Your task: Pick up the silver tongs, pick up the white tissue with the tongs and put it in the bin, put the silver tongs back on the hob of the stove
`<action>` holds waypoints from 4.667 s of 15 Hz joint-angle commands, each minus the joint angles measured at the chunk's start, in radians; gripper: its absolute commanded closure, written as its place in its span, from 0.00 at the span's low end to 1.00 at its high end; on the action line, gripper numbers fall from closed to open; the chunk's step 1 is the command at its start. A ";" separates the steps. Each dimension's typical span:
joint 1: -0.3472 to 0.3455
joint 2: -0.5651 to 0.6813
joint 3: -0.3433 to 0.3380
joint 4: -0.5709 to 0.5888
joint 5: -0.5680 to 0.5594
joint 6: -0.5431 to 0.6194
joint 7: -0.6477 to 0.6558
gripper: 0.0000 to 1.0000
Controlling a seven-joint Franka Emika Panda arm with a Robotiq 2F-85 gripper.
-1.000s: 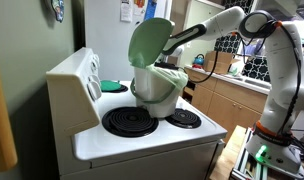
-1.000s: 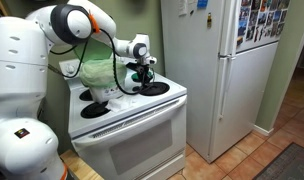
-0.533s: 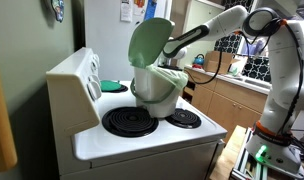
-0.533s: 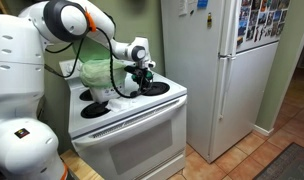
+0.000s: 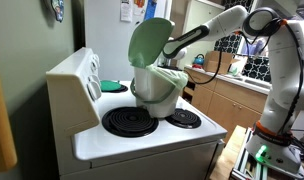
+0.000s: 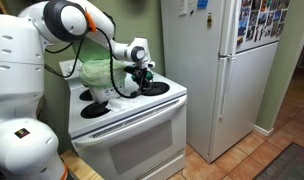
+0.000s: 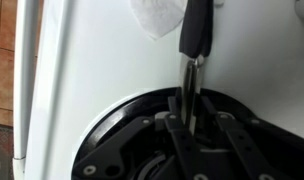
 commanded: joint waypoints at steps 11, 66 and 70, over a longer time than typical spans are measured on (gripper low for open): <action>0.004 -0.005 0.006 -0.087 -0.047 0.128 -0.098 0.43; 0.025 -0.218 0.047 -0.143 -0.101 -0.161 0.016 0.94; 0.024 -0.355 0.038 -0.201 -0.138 -0.155 0.121 0.94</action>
